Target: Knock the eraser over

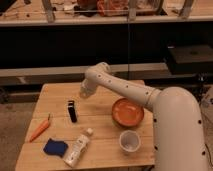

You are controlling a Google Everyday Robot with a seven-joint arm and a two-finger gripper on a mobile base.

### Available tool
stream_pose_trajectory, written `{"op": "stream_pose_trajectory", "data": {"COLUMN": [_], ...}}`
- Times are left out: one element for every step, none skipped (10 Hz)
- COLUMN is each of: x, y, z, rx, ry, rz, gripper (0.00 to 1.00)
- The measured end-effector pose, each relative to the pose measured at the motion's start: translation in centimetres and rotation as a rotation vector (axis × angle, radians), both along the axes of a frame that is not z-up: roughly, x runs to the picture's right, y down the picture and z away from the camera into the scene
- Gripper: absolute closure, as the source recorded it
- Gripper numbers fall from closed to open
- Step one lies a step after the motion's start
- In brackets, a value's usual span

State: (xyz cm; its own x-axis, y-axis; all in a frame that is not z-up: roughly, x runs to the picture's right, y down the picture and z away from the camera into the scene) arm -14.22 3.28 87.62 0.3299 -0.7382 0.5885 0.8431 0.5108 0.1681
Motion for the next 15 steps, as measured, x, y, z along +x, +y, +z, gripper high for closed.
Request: {"op": "stream_pose_trajectory", "data": {"x": [-0.3,-0.2,-0.3,-1.0,-1.3,-1.5,-1.6,-2.1,-2.5,-2.7,-2.9,-3.2,-3.4,-3.7,-3.9], "y": [0.1,0.1,0.1,0.2,0.3,0.3,0.4,0.5,0.5,0.6,0.6,0.7,0.8,0.8,0.9], "z": [-0.2,-0.2,-0.2,-0.3,-0.4,-0.4,-0.5,-0.6,-0.7,-0.8,-0.8,-0.9,-1.1,-1.2,-1.3], "rx": [-0.002,-0.006,-0.009,-0.011,-0.015,-0.017,-0.019,-0.022,-0.024,-0.027,-0.027,-0.030,-0.033,-0.034,-0.036], "ry": [-0.007,-0.012,-0.017,-0.025,-0.031,-0.033,-0.038,-0.047,-0.053,-0.057,-0.061,-0.066,-0.074,-0.080,-0.084], "rz": [-0.003,-0.008,-0.010,-0.016,-0.020,-0.022,-0.026,-0.034,-0.039,-0.042,-0.046,-0.050,-0.056,-0.061,-0.064], "gripper": [0.98,0.98,0.98,0.98,0.98,0.98,0.98,0.98,0.98,0.98,0.98,0.98,0.98,0.98,0.98]}}
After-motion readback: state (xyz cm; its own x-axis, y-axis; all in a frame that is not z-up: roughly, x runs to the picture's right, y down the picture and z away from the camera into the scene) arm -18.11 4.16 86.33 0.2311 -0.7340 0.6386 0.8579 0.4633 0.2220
